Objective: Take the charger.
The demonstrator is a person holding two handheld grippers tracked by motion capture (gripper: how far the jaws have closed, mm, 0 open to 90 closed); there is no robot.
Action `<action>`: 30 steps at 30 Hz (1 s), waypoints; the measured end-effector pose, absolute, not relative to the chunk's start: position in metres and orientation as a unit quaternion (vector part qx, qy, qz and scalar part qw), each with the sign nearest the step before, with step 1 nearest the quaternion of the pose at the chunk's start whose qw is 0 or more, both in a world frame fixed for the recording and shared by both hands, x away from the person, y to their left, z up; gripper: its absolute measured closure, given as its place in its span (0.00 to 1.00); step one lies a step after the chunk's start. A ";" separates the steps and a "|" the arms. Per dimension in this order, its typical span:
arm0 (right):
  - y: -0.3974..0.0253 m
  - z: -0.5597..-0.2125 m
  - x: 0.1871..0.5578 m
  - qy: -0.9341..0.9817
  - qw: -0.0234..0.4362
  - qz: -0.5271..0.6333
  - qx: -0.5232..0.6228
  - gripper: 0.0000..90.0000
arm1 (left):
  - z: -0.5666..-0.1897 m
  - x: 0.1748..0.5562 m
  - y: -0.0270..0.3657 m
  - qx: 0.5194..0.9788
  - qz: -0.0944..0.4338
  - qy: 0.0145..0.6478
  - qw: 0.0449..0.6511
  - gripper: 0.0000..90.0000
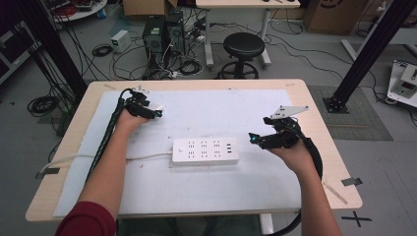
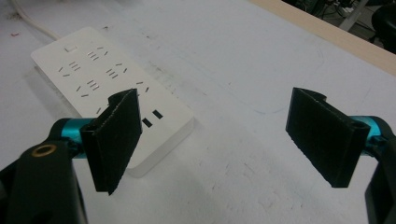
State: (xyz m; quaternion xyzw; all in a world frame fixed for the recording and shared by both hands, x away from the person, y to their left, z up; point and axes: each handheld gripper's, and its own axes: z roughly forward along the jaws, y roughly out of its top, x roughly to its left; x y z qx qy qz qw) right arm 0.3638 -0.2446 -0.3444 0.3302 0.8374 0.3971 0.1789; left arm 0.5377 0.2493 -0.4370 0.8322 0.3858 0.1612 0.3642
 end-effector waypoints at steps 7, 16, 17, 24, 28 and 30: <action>-0.246 -0.344 0.362 0.837 0.179 0.397 0.330 0.21 | -0.442 0.539 0.250 0.833 0.161 0.386 0.362 0.28; -0.244 -0.344 0.362 0.838 0.178 0.396 0.331 0.21 | -0.444 0.540 0.248 0.837 0.164 0.379 0.357 0.39; -0.244 -0.344 0.362 0.838 0.180 0.395 0.329 0.21 | -0.444 0.540 0.248 0.837 0.164 0.379 0.357 0.39; -0.243 -0.344 0.361 0.838 0.178 0.396 0.329 0.21 | -0.444 0.539 0.249 0.837 0.161 0.381 0.358 0.47; -0.243 -0.344 0.360 0.838 0.178 0.395 0.331 0.21 | -0.443 0.538 0.248 0.840 0.158 0.378 0.356 0.47; -0.242 -0.344 0.360 0.838 0.178 0.395 0.332 0.21 | -0.441 0.537 0.248 0.842 0.157 0.373 0.357 0.47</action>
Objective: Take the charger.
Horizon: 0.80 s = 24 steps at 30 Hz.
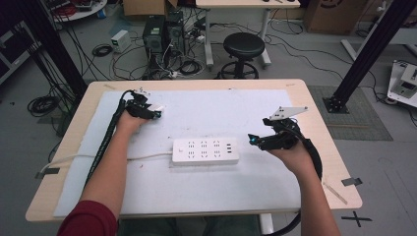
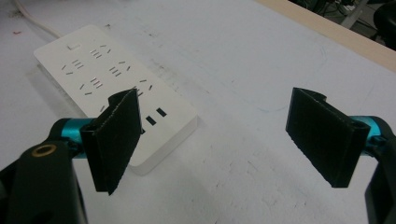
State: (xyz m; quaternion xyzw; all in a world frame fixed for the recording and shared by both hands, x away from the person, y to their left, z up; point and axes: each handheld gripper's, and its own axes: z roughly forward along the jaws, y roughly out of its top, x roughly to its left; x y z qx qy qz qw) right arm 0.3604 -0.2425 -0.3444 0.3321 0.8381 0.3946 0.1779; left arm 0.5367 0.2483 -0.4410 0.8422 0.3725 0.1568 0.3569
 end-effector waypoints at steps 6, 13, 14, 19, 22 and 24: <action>-0.238 -0.342 0.360 0.840 0.178 0.398 0.323 0.21 | -0.410 0.520 0.247 0.846 0.168 0.337 0.378 0.47; -0.237 -0.338 0.356 0.838 0.181 0.404 0.319 0.21 | -0.374 0.492 0.249 0.841 0.189 0.308 0.403 0.47; -0.237 -0.338 0.355 0.838 0.179 0.404 0.320 0.21 | -0.366 0.482 0.251 0.838 0.191 0.302 0.413 0.47; -0.234 -0.334 0.351 0.841 0.178 0.408 0.307 0.21 | -0.353 0.456 0.255 0.836 0.200 0.292 0.420 0.47; -0.231 -0.332 0.347 0.843 0.175 0.413 0.296 0.21 | -0.343 0.431 0.259 0.834 0.210 0.288 0.421 0.47; -0.230 -0.331 0.346 0.844 0.173 0.414 0.295 0.21 | -0.339 0.423 0.260 0.835 0.211 0.284 0.422 0.47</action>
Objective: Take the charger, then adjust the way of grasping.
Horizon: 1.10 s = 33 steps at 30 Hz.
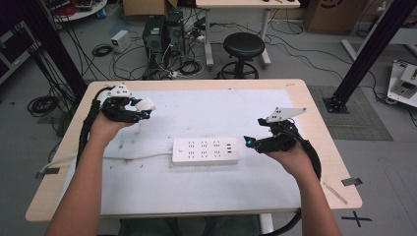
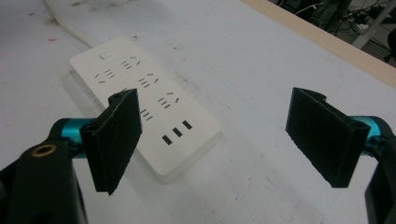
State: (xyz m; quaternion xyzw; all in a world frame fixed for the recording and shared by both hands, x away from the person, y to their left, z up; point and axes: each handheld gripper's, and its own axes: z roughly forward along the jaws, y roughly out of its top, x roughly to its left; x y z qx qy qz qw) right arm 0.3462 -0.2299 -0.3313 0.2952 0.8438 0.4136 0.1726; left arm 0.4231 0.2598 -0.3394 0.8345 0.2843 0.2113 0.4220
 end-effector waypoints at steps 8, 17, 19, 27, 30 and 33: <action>-0.226 -0.330 0.337 0.845 0.168 0.425 0.278 0.21 | -0.330 0.377 0.256 0.843 0.213 0.261 0.419 0.47; -0.225 -0.338 0.335 0.845 0.163 0.426 0.281 0.21 | -0.334 0.364 0.249 0.858 0.197 0.234 0.414 0.47; -0.225 -0.338 0.335 0.845 0.163 0.426 0.281 0.21 | -0.334 0.364 0.249 0.858 0.196 0.232 0.415 0.47; -0.223 -0.330 0.334 0.846 0.168 0.426 0.274 0.21 | -0.336 0.361 0.244 0.862 0.193 0.219 0.414 0.47; -0.222 -0.329 0.334 0.847 0.168 0.425 0.272 0.21 | -0.336 0.359 0.241 0.864 0.192 0.211 0.415 0.47; -0.220 -0.328 0.334 0.848 0.166 0.422 0.275 0.21 | -0.336 0.355 0.234 0.869 0.191 0.191 0.414 0.47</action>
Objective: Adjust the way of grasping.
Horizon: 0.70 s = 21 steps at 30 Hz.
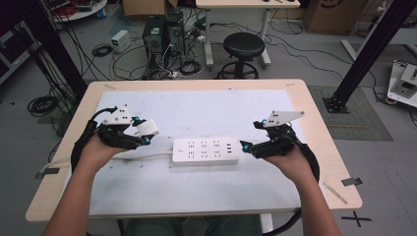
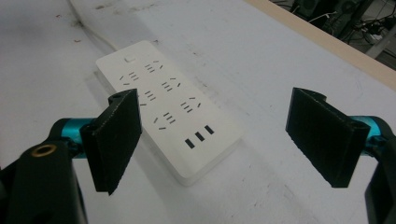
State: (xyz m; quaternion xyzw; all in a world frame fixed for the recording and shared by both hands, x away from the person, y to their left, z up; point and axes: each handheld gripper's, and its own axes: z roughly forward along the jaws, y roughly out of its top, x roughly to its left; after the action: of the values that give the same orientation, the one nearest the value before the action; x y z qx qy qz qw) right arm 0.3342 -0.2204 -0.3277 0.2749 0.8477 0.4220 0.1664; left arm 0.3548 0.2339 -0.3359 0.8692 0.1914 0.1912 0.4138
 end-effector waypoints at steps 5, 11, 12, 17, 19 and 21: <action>-0.216 -0.326 0.333 0.849 0.163 0.423 0.272 0.21 | -0.337 0.347 0.224 0.869 0.191 0.171 0.424 0.47; -0.208 -0.331 0.325 0.850 0.146 0.429 0.267 0.21 | -0.350 0.328 0.195 0.873 0.174 0.128 0.437 0.47; -0.207 -0.332 0.324 0.851 0.144 0.429 0.266 0.21 | -0.352 0.326 0.191 0.874 0.172 0.123 0.438 0.47; -0.201 -0.337 0.319 0.854 0.130 0.430 0.264 0.21 | -0.359 0.319 0.175 0.871 0.166 0.103 0.450 0.47; -0.196 -0.340 0.316 0.851 0.118 0.436 0.267 0.21 | -0.363 0.313 0.166 0.868 0.163 0.088 0.460 0.47; -0.193 -0.343 0.314 0.850 0.105 0.441 0.269 0.21 | -0.366 0.308 0.160 0.865 0.168 0.076 0.467 0.47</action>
State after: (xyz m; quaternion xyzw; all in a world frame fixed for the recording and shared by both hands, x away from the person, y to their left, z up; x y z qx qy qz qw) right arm 0.3141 -0.1935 -0.3427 0.2692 0.8498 0.4407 0.1055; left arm 0.3081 0.1595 -0.3658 0.8647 0.0761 0.1681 0.4671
